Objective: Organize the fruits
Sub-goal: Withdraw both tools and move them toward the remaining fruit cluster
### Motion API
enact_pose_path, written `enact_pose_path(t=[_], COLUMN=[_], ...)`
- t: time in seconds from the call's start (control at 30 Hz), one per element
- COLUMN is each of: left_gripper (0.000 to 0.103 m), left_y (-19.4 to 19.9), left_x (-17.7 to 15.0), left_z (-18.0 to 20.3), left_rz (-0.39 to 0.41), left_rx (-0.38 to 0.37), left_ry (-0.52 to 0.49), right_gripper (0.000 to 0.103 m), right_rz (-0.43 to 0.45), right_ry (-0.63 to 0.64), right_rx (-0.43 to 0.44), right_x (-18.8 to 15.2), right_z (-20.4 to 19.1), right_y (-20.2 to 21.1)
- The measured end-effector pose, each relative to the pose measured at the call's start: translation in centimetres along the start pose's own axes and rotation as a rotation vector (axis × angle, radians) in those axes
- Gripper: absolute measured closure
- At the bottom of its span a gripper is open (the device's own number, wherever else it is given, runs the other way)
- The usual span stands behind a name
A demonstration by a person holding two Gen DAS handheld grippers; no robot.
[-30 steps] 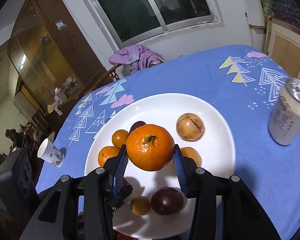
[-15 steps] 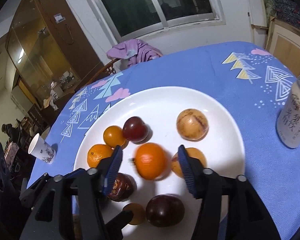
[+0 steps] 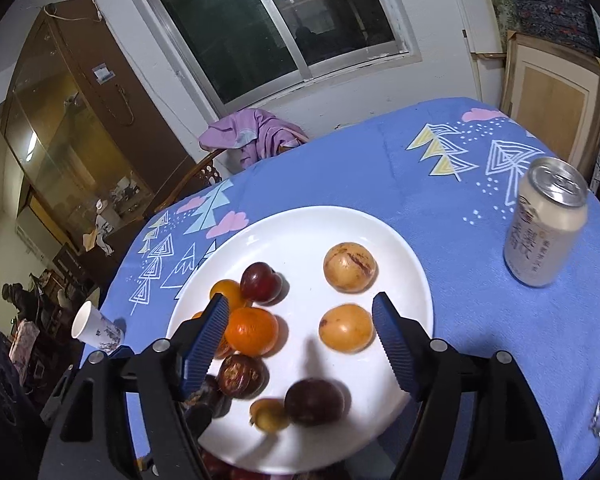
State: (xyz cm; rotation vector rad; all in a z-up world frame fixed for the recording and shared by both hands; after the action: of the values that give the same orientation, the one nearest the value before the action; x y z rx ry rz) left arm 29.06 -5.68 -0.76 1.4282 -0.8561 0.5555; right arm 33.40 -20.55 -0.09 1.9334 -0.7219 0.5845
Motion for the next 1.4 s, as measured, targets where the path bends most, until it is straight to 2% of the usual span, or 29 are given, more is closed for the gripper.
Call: enact_pose_path(t=[0.17,0.4,0.57,0.7,0.93,1.2,1.4], left_gripper=[0.004,0.004,0.004,0.004,0.004,0.004,0.004], left_y=[2.9,6.1,7.2,7.5,6.0,5.7,5.9], left_x=[-2.3,-6.9,-8.6,-8.7,-8.9,-8.8,-10.3], left_z=[-0.4,-0.5,-0.8,-0.9,-1.2,-1.7,-3.0], left_rz=[0.008,0.004,-0.007,0.006,-0.045,-0.048,-0.082], left_rx=[0.053,0.146,0.156,0.162,0.147,0.16,0.149], left_ry=[-0.013,-0.026,0.01,0.011,0.016,0.026,0.034], right_gripper=[0.015,0.015,0.015,0.014,0.014,0.014,0.014], right_rz=[0.02,0.078,0.076,0.062,0.034,0.012,0.005], right_ry=[0.047,0.122,0.165,0.196,0.191,0.204,0.196], right_rx=[-0.026,-0.124,-0.115,-0.107,-0.101,-0.105,-0.101], right_x=[-3.3,-8.8,-11.7,-12.2,-12.4,-12.8,-12.8], right_z=[-0.4,0.3,0.0,-0.6,-0.6,-0.8,-0.6], right_y=[3.8,7.9,9.6,9.7,9.2,8.7,8.6])
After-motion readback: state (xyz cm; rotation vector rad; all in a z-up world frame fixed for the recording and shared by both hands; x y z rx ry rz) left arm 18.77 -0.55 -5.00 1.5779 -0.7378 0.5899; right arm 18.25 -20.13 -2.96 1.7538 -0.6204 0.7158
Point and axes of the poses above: each gripper's, at about its wrist camera, not at the fingertips, and y roughly against the way its jaws point, z to its right, x to its top, the point moved 5 cm from there along -y, roughly the way its jaws point, and after that the axes turned 2 degrees about x, right-handed, at the moved point
